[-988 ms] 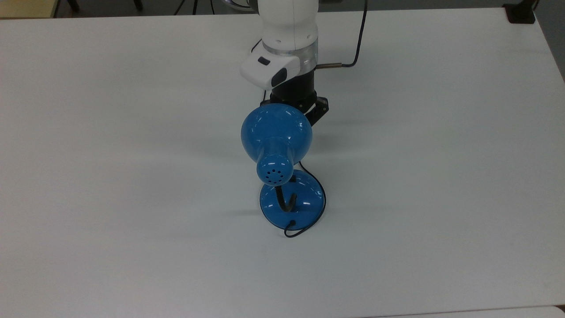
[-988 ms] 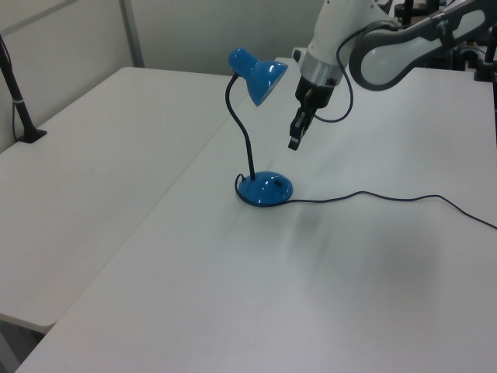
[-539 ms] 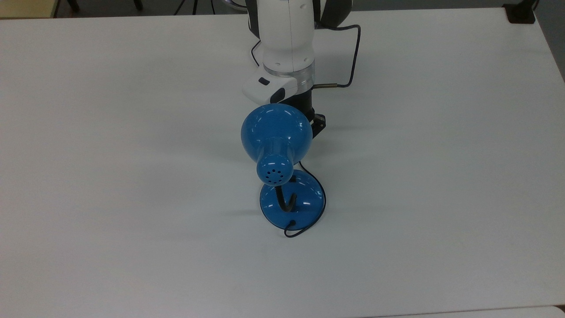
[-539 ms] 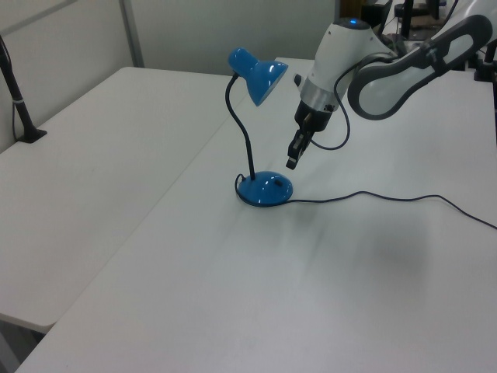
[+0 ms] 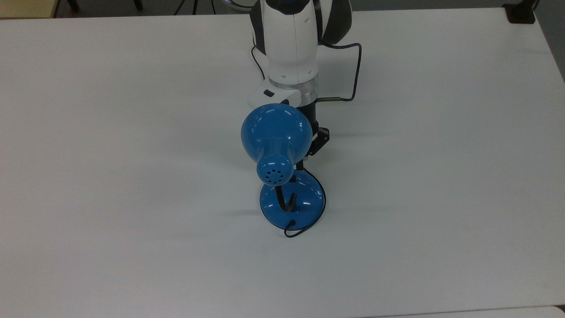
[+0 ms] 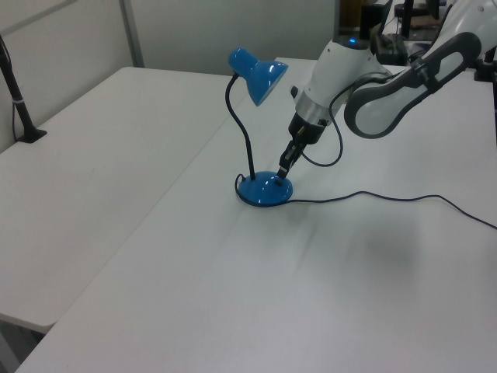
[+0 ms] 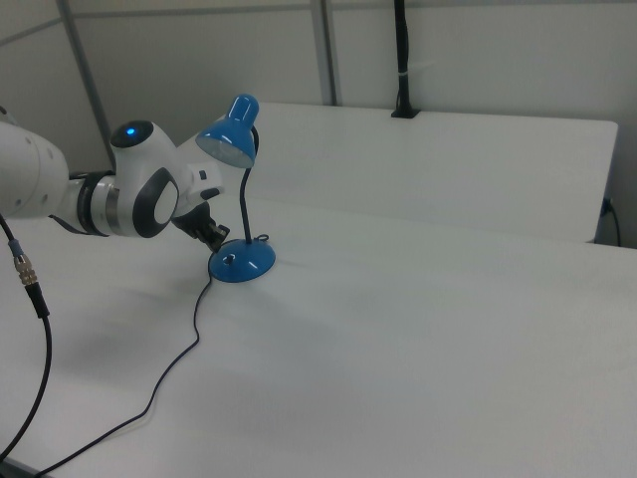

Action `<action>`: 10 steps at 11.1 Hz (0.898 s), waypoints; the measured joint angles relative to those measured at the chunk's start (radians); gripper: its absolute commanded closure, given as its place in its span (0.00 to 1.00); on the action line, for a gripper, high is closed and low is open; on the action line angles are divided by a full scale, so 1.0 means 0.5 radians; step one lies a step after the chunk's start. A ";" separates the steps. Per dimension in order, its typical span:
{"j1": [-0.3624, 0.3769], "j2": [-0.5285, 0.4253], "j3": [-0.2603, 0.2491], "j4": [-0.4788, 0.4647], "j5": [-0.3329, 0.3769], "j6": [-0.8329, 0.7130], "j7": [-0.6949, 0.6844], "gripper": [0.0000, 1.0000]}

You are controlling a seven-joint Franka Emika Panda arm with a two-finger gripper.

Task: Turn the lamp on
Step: 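Lower the gripper onto the switch on the lamp base and press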

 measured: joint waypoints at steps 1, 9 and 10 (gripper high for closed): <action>0.000 0.016 0.000 0.000 -0.001 0.037 0.001 1.00; -0.016 0.095 -0.024 0.012 -0.084 0.124 0.016 1.00; -0.019 0.106 -0.024 0.015 -0.087 0.125 0.016 1.00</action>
